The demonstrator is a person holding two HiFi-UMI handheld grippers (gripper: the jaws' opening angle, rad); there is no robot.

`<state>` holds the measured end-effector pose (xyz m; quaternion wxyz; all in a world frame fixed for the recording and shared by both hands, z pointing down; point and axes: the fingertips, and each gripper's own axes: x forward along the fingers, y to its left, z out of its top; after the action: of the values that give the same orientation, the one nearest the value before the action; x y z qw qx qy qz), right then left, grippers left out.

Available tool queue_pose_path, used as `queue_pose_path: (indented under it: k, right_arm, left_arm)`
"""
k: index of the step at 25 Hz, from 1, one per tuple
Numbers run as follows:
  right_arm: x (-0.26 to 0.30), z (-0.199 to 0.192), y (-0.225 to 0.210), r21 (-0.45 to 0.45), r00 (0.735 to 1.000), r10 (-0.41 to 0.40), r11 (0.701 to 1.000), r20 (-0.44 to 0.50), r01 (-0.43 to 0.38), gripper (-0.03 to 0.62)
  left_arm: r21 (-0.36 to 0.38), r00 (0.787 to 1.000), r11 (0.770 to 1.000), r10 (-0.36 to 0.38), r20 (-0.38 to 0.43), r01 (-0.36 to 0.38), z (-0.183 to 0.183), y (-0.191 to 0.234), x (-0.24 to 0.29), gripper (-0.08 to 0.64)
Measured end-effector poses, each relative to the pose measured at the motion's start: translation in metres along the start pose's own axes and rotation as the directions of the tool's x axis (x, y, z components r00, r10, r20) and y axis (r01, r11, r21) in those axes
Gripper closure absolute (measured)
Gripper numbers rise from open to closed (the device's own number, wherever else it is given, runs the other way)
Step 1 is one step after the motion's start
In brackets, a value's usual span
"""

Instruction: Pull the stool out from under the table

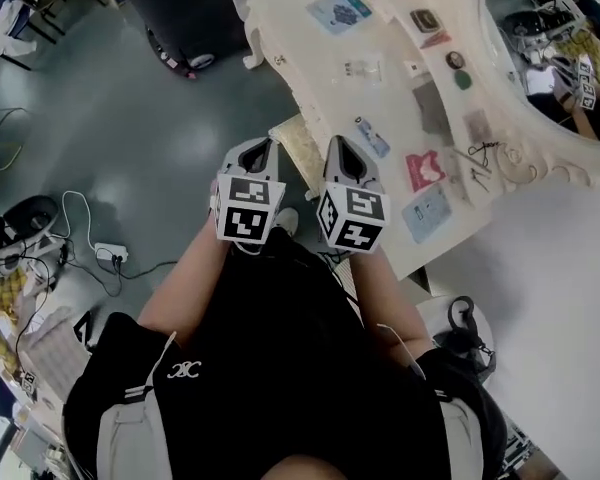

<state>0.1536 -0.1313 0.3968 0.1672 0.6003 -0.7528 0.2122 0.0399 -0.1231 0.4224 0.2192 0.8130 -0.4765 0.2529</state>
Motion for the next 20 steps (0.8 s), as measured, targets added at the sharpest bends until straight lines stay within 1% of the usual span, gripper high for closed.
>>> queue_pose_path:
  k: [3,5,8,10,12,14,16,17,18,20]
  right_arm:
    - [0.016,-0.027,0.018,0.001,0.995,0.025,1.000,-0.098,-0.025,0.591]
    - [0.024,-0.044,0.028,0.011,0.988,0.023,1.000,-0.152,-0.022,0.591]
    - [0.043,-0.067,0.038,0.036,0.979,0.012,0.999,-0.205,-0.005,0.591]
    - [0.062,-0.084,0.036,0.025,0.973,-0.006,1.000,-0.230,0.012,0.591]
    - [0.080,-0.106,0.029,0.005,0.965,-0.030,0.999,-0.262,0.033,0.591]
    - [0.097,-0.133,0.020,-0.008,0.952,-0.051,0.999,-0.302,0.050,0.590]
    - [0.116,-0.161,0.013,-0.014,0.938,-0.063,0.998,-0.341,0.062,0.590]
    - [0.125,-0.176,0.010,-0.016,0.931,-0.067,0.998,-0.359,0.065,0.589]
    - [0.134,-0.191,0.007,-0.018,0.924,-0.070,0.998,-0.377,0.068,0.591]
    - [0.149,-0.222,0.001,-0.020,0.909,-0.075,0.997,-0.410,0.073,0.590]
  left_arm:
    - [-0.008,0.997,0.998,-0.065,-0.036,0.065,-0.025,0.006,0.023,0.561]
    - [-0.007,0.994,0.996,-0.088,-0.069,0.088,-0.040,0.016,0.041,0.561]
    - [0.003,0.984,0.990,-0.138,-0.112,0.139,-0.059,0.035,0.075,0.561]
    - [-0.014,0.975,0.984,-0.178,-0.135,0.178,-0.074,0.045,0.103,0.561]
    - [-0.070,0.961,0.974,-0.226,-0.159,0.217,-0.095,0.049,0.131,0.561]
    - [-0.166,0.940,0.956,-0.273,-0.206,0.242,-0.125,0.049,0.156,0.561]
    - [-0.269,0.916,0.934,-0.305,-0.261,0.234,-0.157,0.050,0.180,0.561]
    - [-0.305,0.908,0.926,-0.312,-0.279,0.224,-0.172,0.051,0.191,0.561]
    - [-0.327,0.903,0.920,-0.316,-0.291,0.217,-0.187,0.052,0.202,0.561]
    - [-0.345,0.896,0.913,-0.328,-0.299,0.219,-0.214,0.050,0.224,0.561]
